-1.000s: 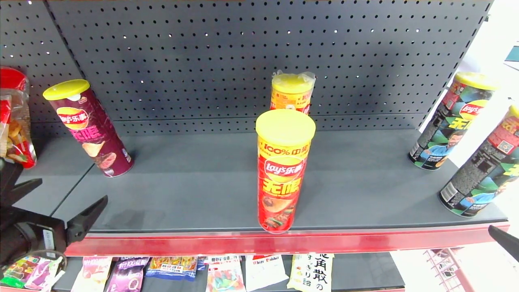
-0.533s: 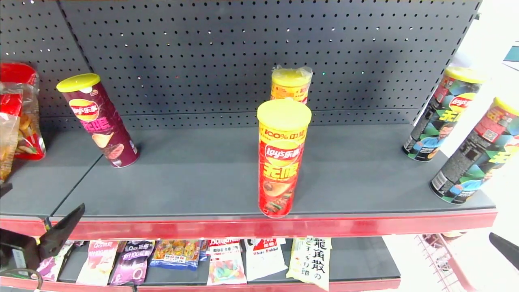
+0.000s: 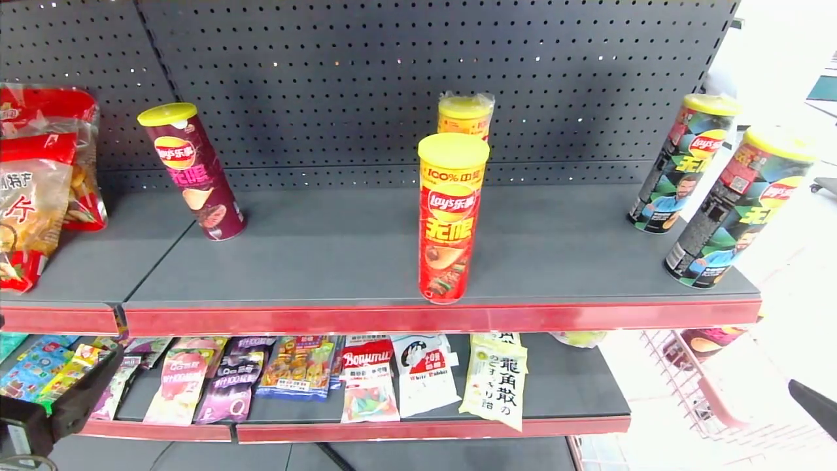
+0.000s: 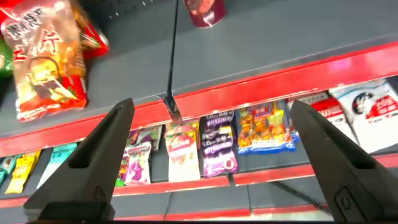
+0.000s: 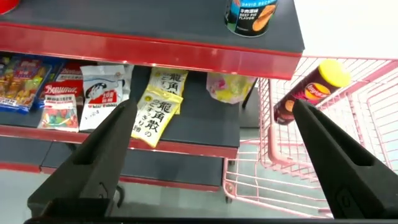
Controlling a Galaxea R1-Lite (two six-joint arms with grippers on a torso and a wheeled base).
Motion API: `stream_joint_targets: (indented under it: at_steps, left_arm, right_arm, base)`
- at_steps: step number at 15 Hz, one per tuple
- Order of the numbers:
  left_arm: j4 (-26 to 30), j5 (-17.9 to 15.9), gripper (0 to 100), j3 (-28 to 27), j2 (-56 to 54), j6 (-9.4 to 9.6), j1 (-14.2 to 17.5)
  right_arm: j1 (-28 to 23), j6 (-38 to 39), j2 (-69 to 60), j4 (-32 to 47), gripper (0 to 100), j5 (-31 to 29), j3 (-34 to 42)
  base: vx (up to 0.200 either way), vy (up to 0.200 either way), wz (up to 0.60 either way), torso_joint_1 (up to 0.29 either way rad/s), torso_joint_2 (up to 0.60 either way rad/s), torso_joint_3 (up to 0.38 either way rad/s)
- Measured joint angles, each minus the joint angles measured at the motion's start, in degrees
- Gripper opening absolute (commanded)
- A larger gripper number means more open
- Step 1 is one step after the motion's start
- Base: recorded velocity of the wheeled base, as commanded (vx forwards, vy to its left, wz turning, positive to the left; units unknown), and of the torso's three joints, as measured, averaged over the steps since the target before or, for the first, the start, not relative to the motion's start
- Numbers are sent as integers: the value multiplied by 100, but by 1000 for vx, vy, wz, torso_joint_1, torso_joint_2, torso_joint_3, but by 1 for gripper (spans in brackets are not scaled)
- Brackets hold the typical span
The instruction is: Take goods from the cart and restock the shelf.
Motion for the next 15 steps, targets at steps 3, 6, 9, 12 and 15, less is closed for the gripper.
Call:
stream_joint_targets:
  at_steps: [3,6,9,12,15]
  left_arm:
    - [-2,-5,100,-28,-28,85,0]
    - [6,-5,100,-22,-105,141,0]
    - [11,7,100,6,-193,163,0]
    - [17,20,100,22,-247,208,5]
    - [15,20,100,28,-265,211,2]
  right_arm:
    - [28,-16,17,0,100,6,44]
    - [34,-16,16,-2,100,16,102]
    - [33,-16,38,-2,100,16,116]
    - [33,-16,66,-2,100,17,121]
    - [33,-16,79,-2,100,11,118]
  base:
    - [0,-200,0,7,2,4]
    - [0,-200,0,4,1,6]
    - [0,-200,0,2,5,4]
    - [0,-200,0,2,1,6]
    - [0,-200,0,4,4,4]
